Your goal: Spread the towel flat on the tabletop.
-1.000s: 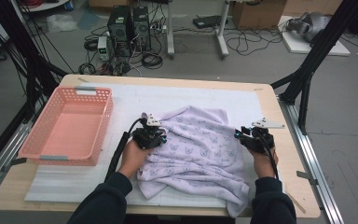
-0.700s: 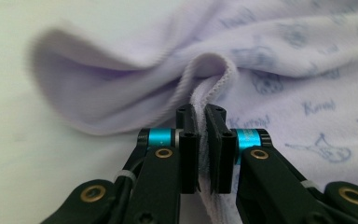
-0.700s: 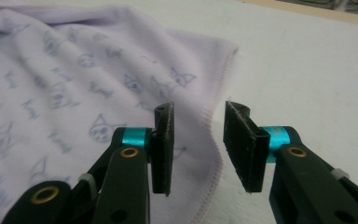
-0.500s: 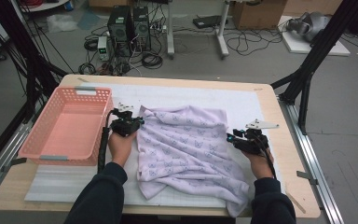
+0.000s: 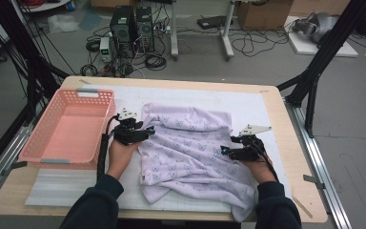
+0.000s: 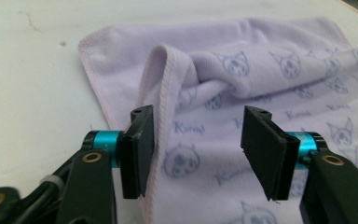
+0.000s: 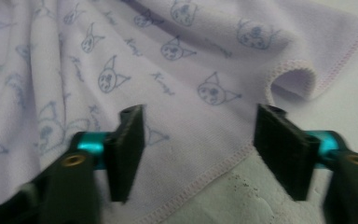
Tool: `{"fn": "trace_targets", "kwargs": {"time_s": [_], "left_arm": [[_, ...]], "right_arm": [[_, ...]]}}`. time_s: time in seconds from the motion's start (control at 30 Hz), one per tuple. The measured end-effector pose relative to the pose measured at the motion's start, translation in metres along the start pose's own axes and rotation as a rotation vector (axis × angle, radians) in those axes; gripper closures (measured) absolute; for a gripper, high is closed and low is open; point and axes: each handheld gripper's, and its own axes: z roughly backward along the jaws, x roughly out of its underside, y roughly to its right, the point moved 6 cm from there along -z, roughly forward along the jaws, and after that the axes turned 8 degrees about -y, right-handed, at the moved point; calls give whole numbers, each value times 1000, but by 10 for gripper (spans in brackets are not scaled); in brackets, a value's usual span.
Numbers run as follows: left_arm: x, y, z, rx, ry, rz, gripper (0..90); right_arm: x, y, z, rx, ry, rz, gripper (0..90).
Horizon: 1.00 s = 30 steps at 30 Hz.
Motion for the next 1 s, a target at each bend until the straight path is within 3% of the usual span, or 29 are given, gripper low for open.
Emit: {"fn": "trace_targets", "kwargs": {"time_s": [0.13,0.23,0.3,0.37,0.47,0.5,0.6,0.7,0.73,0.77,0.8,0.83,0.9,1.0], "left_arm": [[13,1,1,-2,-38,-12,418],[19,2,3,-22,-57,-23,410],[24,4,3,-13,-91,-39,399],[25,9,2,2,-109,-58,385],[28,18,-1,22,-143,-94,383],[30,21,-3,14,-160,-119,382],[33,25,-4,-29,-132,-166,390],[35,28,-3,-49,-113,-222,591],[35,29,-3,-43,-110,-226,723],[34,28,-3,-35,-113,-213,815],[33,27,-3,-31,-114,-206,842],[31,24,-5,-15,-109,-176,847],[23,18,-7,-23,-92,-134,852],[8,9,-12,-30,-92,-96,855]], "right_arm": [[1,2,-3,12,-25,-7,246],[3,0,-5,12,-54,16,239],[5,-2,-6,13,-87,33,255],[7,-6,-8,-4,-120,43,320],[7,-8,-8,11,-134,56,379],[7,-8,-7,11,-136,54,403],[7,-9,-6,9,-138,58,551],[6,-14,-6,-23,-141,76,744],[6,-16,-6,-48,-142,91,797],[5,-17,-6,-41,-144,109,818],[4,-18,-7,-28,-141,128,828],[3,-18,-7,-21,-140,129,832],[0,-14,-11,22,-116,134,838],[-6,-4,-18,68,-70,99,841]]}}
